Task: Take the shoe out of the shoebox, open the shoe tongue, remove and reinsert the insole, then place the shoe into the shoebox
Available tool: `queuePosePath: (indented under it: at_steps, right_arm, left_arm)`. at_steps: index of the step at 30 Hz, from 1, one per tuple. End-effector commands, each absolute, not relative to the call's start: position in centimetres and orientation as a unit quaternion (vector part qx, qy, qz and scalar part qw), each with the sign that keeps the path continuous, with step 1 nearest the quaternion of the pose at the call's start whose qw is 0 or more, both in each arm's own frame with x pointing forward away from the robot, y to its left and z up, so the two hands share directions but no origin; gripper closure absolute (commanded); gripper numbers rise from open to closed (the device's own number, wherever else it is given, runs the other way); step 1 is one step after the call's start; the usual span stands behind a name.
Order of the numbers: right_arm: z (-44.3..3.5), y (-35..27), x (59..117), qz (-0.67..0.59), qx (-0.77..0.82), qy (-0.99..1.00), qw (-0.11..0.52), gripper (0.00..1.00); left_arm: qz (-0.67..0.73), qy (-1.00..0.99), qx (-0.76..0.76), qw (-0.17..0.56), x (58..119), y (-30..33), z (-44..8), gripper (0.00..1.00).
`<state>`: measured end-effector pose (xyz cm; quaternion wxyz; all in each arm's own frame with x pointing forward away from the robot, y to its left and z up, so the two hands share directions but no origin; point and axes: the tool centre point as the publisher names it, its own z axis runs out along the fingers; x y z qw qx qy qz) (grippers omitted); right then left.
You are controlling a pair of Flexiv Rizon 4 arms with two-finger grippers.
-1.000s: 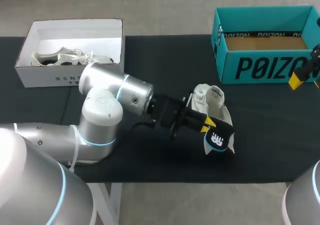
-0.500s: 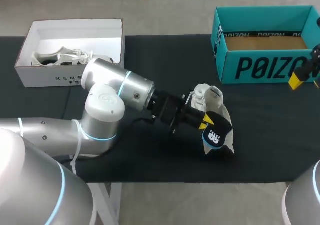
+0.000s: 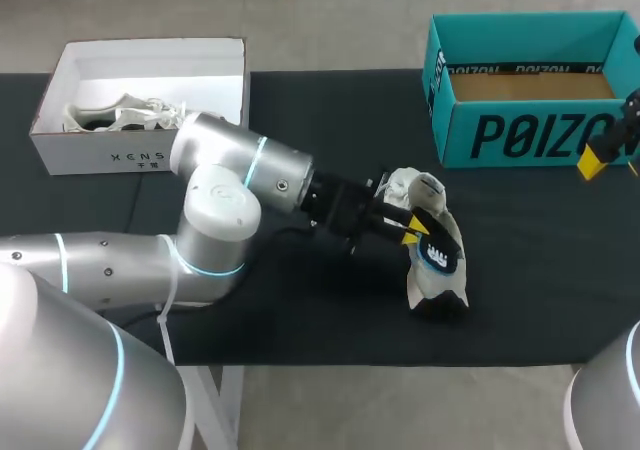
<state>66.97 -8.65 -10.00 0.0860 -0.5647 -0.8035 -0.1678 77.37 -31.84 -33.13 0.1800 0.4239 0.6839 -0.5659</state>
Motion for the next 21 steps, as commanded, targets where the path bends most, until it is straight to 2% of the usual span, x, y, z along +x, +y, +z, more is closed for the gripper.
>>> queuePosePath:
  at_steps: [1, 10, 11, 13, 14, 15, 16, 17, 18, 19, 21]
  right_arm:
    - [-10.0, -8.5, 67.2, -0.165, -0.565, -0.804, 0.088, 0.0]
    - [-10.0, -8.5, 67.2, -0.165, -0.565, -0.804, 0.088, 0.0]
    - [-10.0, -8.5, 67.2, -0.165, -0.565, -0.804, 0.088, 0.0]
    - [-10.0, -8.5, 67.2, -0.165, -0.565, -0.804, 0.088, 0.0]
    - [-10.0, -8.5, 67.2, -0.165, -0.565, -0.804, 0.088, 0.0]
    - [-10.0, -8.5, 67.2, -0.165, -0.565, -0.804, 0.088, 0.0]
    - [-10.0, -8.5, 67.2, -0.165, -0.565, -0.804, 0.088, 0.0]
    - [-10.0, -8.5, 67.2, -0.165, -0.565, -0.804, 0.088, 0.0]
    - [-10.0, -8.5, 67.2, -0.165, -0.565, -0.804, 0.088, 0.0]
    - [-10.0, -8.5, 67.2, -0.165, -0.565, -0.804, 0.088, 0.0]
    - [-10.0, -8.5, 67.2, -0.165, -0.565, -0.804, 0.088, 0.0]
  left_arm:
    - [-0.545, 0.698, 0.423, 0.19, 77.5, -33.0, -33.4, 1.0]
    - [-0.513, 0.718, 0.418, 0.216, 77.0, -33.7, -34.1, 1.0]
    - [-0.513, 0.719, 0.417, 0.216, 76.8, -33.8, -34.1, 0.53]
    - [-0.517, 0.717, 0.415, 0.218, 76.4, -33.7, -34.0, 0.51]
    - [-0.519, 0.716, 0.413, 0.219, 76.3, -33.6, -34.0, 0.47]
    - [-0.52, 0.716, 0.412, 0.22, 76.1, -33.4, -33.9, 0.38]
    - [-0.52, 0.716, 0.41, 0.222, 76.0, -33.3, -33.8, 0.38]
    - [-0.522, 0.715, 0.408, 0.224, 75.9, -33.3, -33.6, 0.32]
    - [-0.522, 0.715, 0.407, 0.225, 76.0, -33.2, -33.6, 0.2]
    - [-0.522, 0.714, 0.408, 0.226, 76.0, -33.2, -33.4, 0.16]
    - [-0.523, 0.713, 0.407, 0.228, 75.9, -33.2, -33.2, 0.22]
